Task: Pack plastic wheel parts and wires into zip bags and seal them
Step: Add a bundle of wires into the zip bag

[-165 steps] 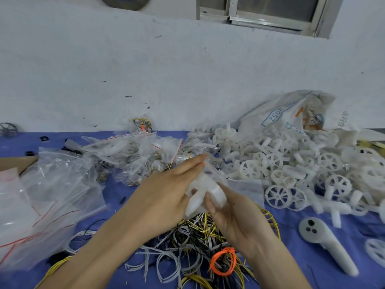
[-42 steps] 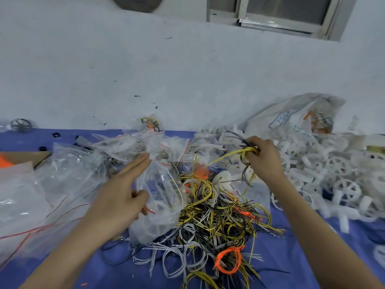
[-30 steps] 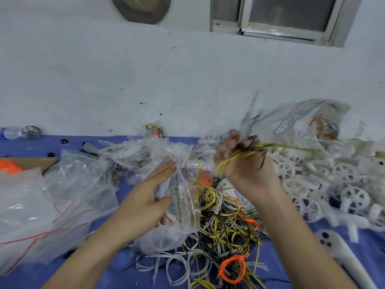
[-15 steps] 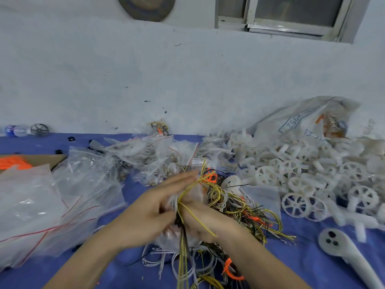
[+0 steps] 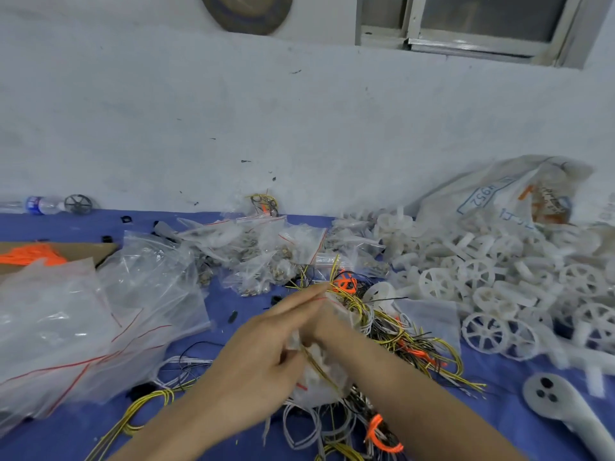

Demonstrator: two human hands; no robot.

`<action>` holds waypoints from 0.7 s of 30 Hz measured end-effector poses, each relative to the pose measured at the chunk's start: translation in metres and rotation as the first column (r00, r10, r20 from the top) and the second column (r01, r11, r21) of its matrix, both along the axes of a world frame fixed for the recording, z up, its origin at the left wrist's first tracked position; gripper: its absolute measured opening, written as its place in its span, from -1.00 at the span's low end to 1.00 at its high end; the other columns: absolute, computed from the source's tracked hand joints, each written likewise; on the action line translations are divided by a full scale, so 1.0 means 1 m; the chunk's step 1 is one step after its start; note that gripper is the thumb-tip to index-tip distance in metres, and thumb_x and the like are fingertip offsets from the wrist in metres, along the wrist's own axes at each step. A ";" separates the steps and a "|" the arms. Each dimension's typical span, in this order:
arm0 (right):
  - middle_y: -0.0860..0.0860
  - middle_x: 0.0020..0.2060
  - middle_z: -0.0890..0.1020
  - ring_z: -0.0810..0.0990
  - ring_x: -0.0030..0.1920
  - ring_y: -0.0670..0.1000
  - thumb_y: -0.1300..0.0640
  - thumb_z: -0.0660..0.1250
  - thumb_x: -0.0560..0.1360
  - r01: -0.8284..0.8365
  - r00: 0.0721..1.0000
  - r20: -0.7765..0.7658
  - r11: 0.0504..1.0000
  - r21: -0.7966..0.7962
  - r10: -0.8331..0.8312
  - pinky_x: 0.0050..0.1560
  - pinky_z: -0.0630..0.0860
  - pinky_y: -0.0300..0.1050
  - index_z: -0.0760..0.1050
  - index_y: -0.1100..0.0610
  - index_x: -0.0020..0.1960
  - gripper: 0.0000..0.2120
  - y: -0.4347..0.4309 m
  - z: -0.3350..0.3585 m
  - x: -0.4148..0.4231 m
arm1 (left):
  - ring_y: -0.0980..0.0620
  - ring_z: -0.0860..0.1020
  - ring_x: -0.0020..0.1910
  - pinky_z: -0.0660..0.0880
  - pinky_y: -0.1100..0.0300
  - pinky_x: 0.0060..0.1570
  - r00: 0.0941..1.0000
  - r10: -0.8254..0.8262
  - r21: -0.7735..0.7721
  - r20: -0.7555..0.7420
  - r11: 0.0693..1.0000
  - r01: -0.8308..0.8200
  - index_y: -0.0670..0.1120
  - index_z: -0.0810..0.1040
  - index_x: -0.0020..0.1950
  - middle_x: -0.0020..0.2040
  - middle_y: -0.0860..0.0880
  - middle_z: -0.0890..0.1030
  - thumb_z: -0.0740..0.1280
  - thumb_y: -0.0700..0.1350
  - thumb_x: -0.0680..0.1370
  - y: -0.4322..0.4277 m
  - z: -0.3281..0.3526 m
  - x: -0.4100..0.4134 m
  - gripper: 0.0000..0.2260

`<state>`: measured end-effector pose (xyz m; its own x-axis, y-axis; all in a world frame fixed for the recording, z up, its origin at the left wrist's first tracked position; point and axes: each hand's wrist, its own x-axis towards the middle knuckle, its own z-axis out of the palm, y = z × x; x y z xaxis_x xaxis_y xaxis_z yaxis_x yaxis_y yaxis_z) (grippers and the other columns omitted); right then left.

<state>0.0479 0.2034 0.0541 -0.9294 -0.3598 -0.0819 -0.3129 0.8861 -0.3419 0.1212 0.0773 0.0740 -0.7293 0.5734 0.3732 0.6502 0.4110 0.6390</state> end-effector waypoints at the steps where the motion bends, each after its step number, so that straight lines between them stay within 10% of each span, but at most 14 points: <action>1: 0.21 0.42 0.33 0.30 0.42 0.16 0.24 0.16 0.60 0.011 0.996 0.083 0.998 0.068 -0.017 0.30 0.21 -0.15 0.29 0.32 0.40 -0.61 0.000 0.009 0.003 | 0.34 0.54 0.02 0.49 0.40 -0.18 0.999 0.017 -0.028 -0.032 0.999 -0.017 0.21 0.34 0.40 0.34 0.59 0.10 0.12 -0.32 0.37 -0.003 0.002 -0.002 -0.33; 7: 0.21 -0.13 0.49 0.45 -0.07 0.12 0.36 0.07 0.59 0.007 0.987 0.158 0.986 0.167 -0.033 -0.10 0.32 -0.33 0.43 0.33 -0.10 -0.81 -0.012 0.044 0.017 | 0.40 0.34 0.29 0.22 0.63 0.15 0.978 0.109 -0.047 -0.179 0.992 -0.120 0.04 0.39 0.41 0.35 0.45 0.16 0.21 -0.38 0.40 -0.007 0.014 -0.017 -0.38; 10: 0.18 -0.07 0.52 0.43 -0.09 0.08 0.28 0.06 0.62 -0.005 0.992 0.129 0.988 0.157 -0.015 -0.42 0.23 -0.16 0.47 0.29 -0.01 -0.78 0.000 0.060 0.025 | 0.45 0.44 -0.08 0.25 0.68 -0.17 0.953 0.186 -0.023 -0.238 0.980 -0.197 -0.09 0.62 0.18 0.31 0.24 0.38 0.22 -0.43 0.38 -0.019 0.031 -0.027 -0.54; 14: 0.02 -0.29 0.45 0.42 -0.29 -0.06 -0.04 -0.02 0.66 -0.073 0.995 0.065 0.996 0.041 0.070 -0.38 0.26 -0.27 0.47 0.13 -0.19 -0.57 0.021 0.081 0.041 | 0.33 0.51 -0.34 0.29 0.58 -0.29 0.945 0.160 -0.097 -0.285 0.976 -0.194 -0.11 0.64 -0.37 0.02 0.04 0.65 0.27 -0.32 0.41 -0.043 0.052 -0.042 -0.76; 17: 0.07 -0.31 0.60 0.56 -0.32 -0.07 -0.32 -0.04 0.49 -0.143 0.989 -0.064 0.984 -0.106 0.137 -0.20 0.47 -0.28 0.57 0.18 -0.16 -0.36 0.044 0.096 0.053 | 0.20 0.58 -0.32 0.42 0.43 -0.32 0.988 -0.078 -0.157 -0.131 0.986 0.057 -0.14 0.52 -0.43 -0.10 0.02 0.64 0.22 -0.12 0.42 -0.063 0.056 -0.047 -0.76; 21: -0.06 -0.18 0.65 0.50 -0.09 -0.17 -0.11 0.34 0.48 -0.277 0.936 -0.169 0.944 0.181 0.308 -0.04 0.46 -0.17 0.64 0.05 -0.07 -0.76 0.069 0.101 0.052 | 0.12 0.61 -0.20 0.46 0.40 -0.27 0.950 -0.092 -0.204 -0.297 0.978 0.031 0.01 0.45 -0.36 -0.22 0.07 0.57 0.40 0.09 0.44 -0.070 0.052 -0.051 -0.73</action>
